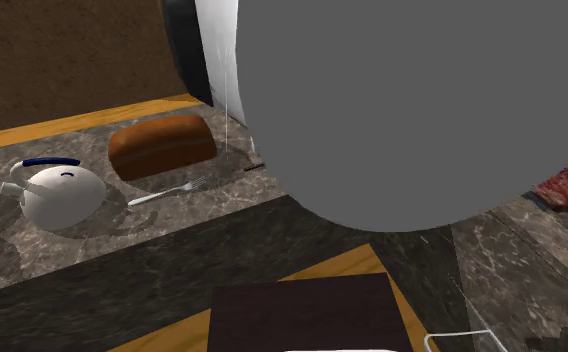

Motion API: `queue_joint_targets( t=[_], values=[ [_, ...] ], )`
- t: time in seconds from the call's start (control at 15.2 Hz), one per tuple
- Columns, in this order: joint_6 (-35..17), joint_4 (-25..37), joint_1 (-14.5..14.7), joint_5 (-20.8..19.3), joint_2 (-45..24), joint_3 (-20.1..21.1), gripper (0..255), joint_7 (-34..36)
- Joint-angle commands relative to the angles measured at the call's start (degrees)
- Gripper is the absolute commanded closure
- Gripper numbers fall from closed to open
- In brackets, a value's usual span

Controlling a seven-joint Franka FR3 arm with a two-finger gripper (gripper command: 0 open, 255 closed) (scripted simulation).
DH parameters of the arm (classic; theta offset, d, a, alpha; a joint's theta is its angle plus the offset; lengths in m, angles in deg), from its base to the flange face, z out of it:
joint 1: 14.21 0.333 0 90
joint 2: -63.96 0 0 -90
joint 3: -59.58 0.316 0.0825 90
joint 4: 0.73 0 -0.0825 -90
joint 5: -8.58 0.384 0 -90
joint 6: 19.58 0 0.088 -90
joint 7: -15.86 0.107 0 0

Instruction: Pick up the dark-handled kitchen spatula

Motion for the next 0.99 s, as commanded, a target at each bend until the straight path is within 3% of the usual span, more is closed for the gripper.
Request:
queue_joint_targets(
  t=[0.0,0.46,0.92],
  values=[
    [-2.11,0.98,-0.75,-0.03,-4.04,1.16,0,4.15],
    [-7.82,6.96,-2.57,-1.43,-19.30,3.79,0,18.09],
    [-11.20,15.60,-2.79,-3.14,-34.91,3.54,0,30.82]
  ],
)
